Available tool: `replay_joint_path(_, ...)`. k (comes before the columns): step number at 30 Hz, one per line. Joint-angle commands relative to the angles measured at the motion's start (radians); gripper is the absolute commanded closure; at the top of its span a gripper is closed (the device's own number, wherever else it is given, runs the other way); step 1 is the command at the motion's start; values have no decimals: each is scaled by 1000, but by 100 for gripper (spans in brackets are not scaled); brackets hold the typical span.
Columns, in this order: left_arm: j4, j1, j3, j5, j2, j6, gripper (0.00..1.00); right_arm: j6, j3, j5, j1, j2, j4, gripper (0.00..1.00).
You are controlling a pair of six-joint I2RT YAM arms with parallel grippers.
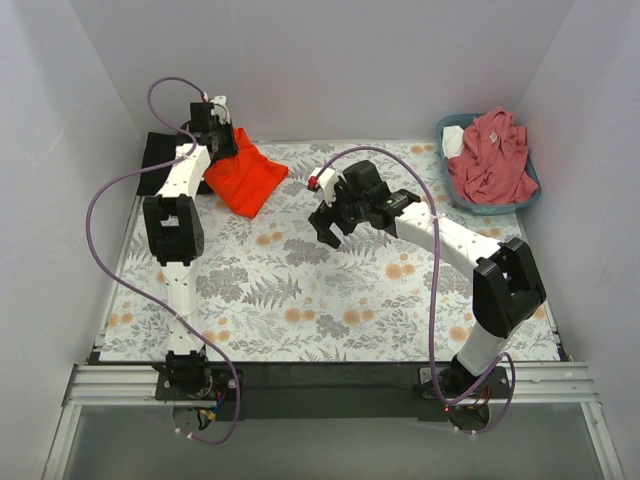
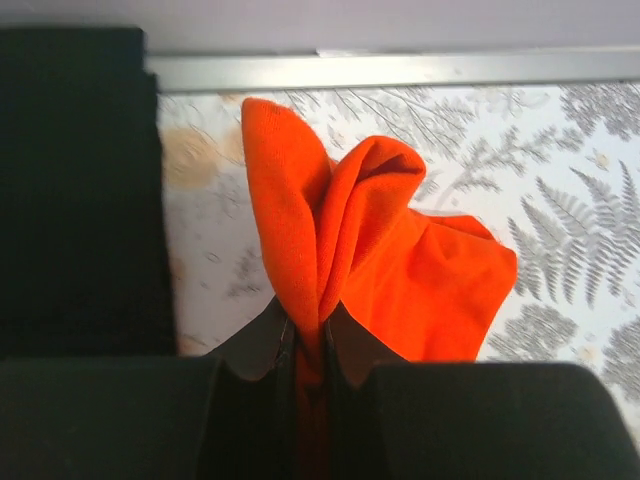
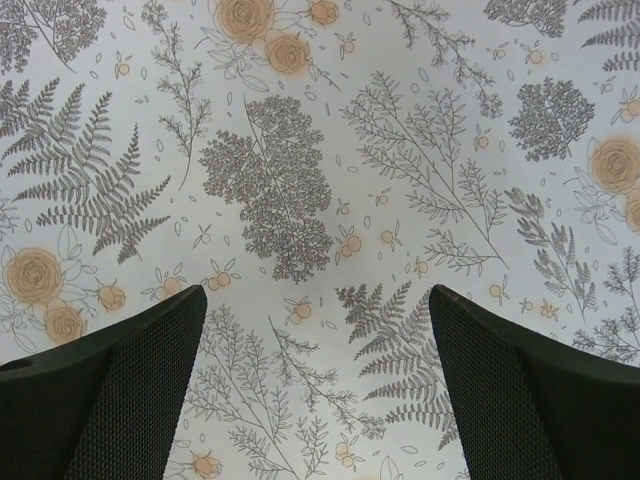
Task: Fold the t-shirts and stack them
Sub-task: Neatly place the folded tshirt to the corner
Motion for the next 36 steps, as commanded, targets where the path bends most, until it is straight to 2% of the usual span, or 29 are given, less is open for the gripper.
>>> replay_joint_path(1,-38,18,130,-17,15,139,100,-8,-17,-26,-6,-30,0,1)
replay_joint_path(4,1,23,164,-56,21,184,100,-11,-31,-29,-8,-35,0,1)
replay_joint_path(13,84,25,156,-56,-55,226,100,-5,-43,-38,-9,-35,0,2)
replay_joint_path(24,102,25,127,-26,-149,203,100,-5,-23,-46,-9,-17,-5,2)
replay_joint_path(36,116,54,139,-30,-172,215,100,-8,-10,-47,-8,5,-15,2)
